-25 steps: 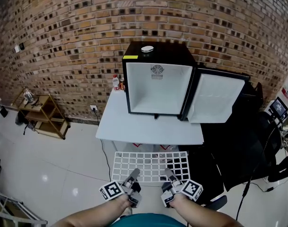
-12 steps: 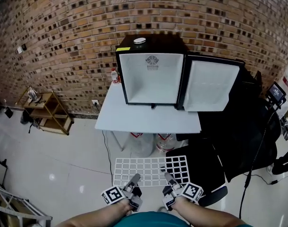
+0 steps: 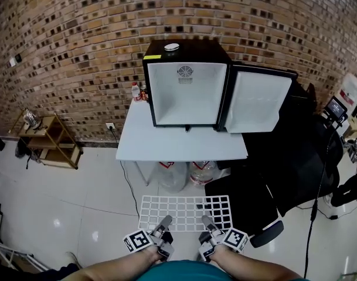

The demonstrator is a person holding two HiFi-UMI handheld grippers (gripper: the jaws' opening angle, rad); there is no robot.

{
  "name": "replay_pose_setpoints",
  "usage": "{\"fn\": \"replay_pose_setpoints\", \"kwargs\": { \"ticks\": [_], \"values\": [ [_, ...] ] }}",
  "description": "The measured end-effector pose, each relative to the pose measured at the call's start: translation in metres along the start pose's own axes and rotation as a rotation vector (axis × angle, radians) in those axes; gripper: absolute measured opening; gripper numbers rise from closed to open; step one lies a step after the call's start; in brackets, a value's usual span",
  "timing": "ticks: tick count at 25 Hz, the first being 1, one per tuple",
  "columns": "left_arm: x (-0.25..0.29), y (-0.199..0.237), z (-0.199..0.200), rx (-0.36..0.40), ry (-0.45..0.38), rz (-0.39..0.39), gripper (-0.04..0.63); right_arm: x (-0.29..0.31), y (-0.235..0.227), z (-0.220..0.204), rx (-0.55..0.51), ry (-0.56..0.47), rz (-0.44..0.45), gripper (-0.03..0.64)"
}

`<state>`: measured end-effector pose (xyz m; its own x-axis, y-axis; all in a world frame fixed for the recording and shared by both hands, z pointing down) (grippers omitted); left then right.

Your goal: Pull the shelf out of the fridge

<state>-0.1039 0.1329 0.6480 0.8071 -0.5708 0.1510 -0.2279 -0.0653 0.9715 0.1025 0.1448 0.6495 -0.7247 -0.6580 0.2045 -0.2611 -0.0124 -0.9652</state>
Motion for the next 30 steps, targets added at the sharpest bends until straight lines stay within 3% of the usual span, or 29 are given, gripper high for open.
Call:
{"fn": "replay_pose_setpoints", "kwargs": {
  "ticks": [6, 9, 12, 16, 20, 23, 25, 27, 28, 30],
  "values": [
    [-0.009, -0.006, 0.007, 0.007, -0.02, -0.027, 0.018, 0.009, 0.007, -0.004, -0.013, 0.013, 0.01, 0.048],
    [-0.011, -0.008, 0.01, 0.051, -0.021, -0.029, 0.018, 0.008, 0.008, -0.005, -0.018, 0.017, 0.01, 0.048],
    [-0.011, -0.002, 0.004, 0.011, -0.021, -0.002, 0.018, 0.006, 0.006, -0.004, -0.021, 0.024, 0.006, 0.048],
    [-0.009, -0.006, -0.001, -0.01, -0.025, -0.061, 0.018, 0.004, 0.003, -0.01, -0.01, 0.035, -0.002, 0.048],
    [-0.017, 0.004, 0.0, 0.065, -0.01, 0.041, 0.018, 0.003, 0.001, -0.013, -0.008, 0.042, -0.01, 0.048],
    [-0.013, 0.003, -0.006, -0.004, -0.017, -0.005, 0.018, 0.001, -0.002, -0.012, -0.017, 0.04, -0.012, 0.048],
    [-0.01, -0.001, -0.005, -0.003, -0.02, -0.042, 0.018, 0.001, -0.002, -0.012, -0.017, 0.04, -0.013, 0.048],
    [-0.015, 0.004, 0.0, 0.07, -0.008, 0.024, 0.018, 0.001, -0.002, -0.012, -0.016, 0.041, -0.014, 0.048],
    [-0.016, 0.006, -0.001, 0.072, -0.006, 0.04, 0.018, 0.001, -0.002, -0.012, -0.014, 0.042, -0.014, 0.048],
    [-0.014, 0.006, -0.006, 0.006, -0.012, 0.019, 0.018, 0.001, -0.003, -0.012, -0.014, 0.043, -0.015, 0.048]
  ]
}}
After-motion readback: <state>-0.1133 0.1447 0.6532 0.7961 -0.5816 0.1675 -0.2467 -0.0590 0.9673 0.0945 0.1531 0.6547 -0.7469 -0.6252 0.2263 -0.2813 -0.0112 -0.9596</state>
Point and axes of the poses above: the fingertips, and each gripper's own axes: x forward along the fingers, y to its left, z out of its top, the point moved 5 cm from there along -x, backward along the fingers, and after that the axes turned 15 degrees about y, right-handed, at the moved point
